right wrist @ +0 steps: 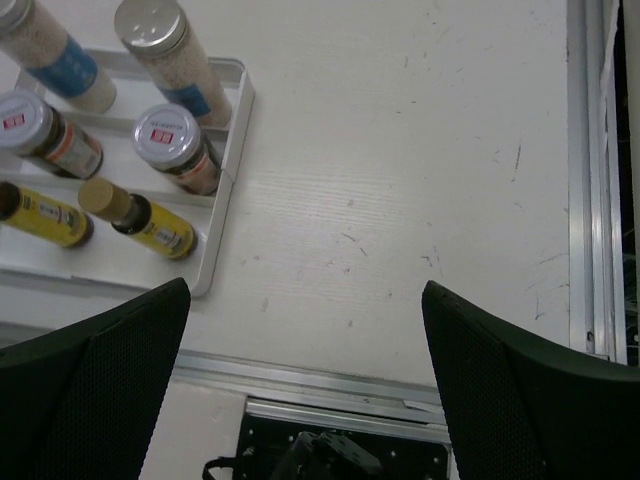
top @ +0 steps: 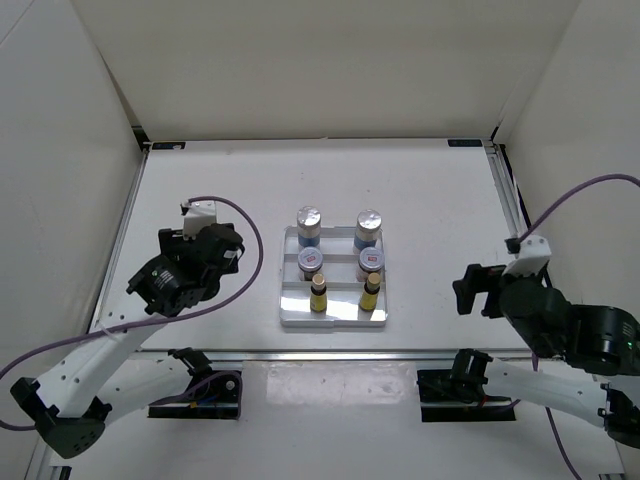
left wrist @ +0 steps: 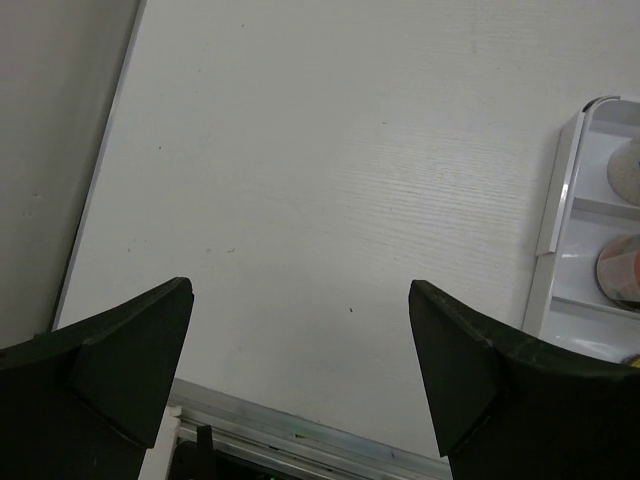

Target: Organize the condiment bottles

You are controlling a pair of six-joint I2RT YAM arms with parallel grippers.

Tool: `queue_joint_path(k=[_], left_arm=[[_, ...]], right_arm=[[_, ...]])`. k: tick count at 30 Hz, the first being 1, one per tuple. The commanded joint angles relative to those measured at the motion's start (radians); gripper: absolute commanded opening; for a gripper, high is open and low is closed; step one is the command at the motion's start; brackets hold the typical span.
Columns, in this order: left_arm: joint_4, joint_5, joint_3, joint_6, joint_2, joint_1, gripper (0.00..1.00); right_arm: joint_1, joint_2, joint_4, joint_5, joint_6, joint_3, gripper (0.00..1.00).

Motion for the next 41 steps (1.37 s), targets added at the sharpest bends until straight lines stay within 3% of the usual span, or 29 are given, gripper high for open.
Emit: queue_joint_path(k=[1, 4, 9, 41], left_arm=[[0.031, 0.035, 0.013, 0.004, 0.006, 0.028, 1.00], [0.031, 0.035, 0.013, 0.004, -0.006, 0.028, 1.00], [0.031, 0.035, 0.013, 0.004, -0.050, 0.028, 1.00], [0.031, 0.026, 0.013, -0.006, -0.066, 0.028, 1.00]], right_arm=[[0.006, 0.086, 0.082, -0.120, -0.140, 0.004, 1.00], [0.006, 0.146, 0.096, -0.212, -0.225, 0.032, 1.00], [0.006, 0.146, 0.096, -0.212, -0.226, 0.032, 1.00], [0.006, 0.134, 0.047, -0.088, -0.111, 0.041, 1.00]])
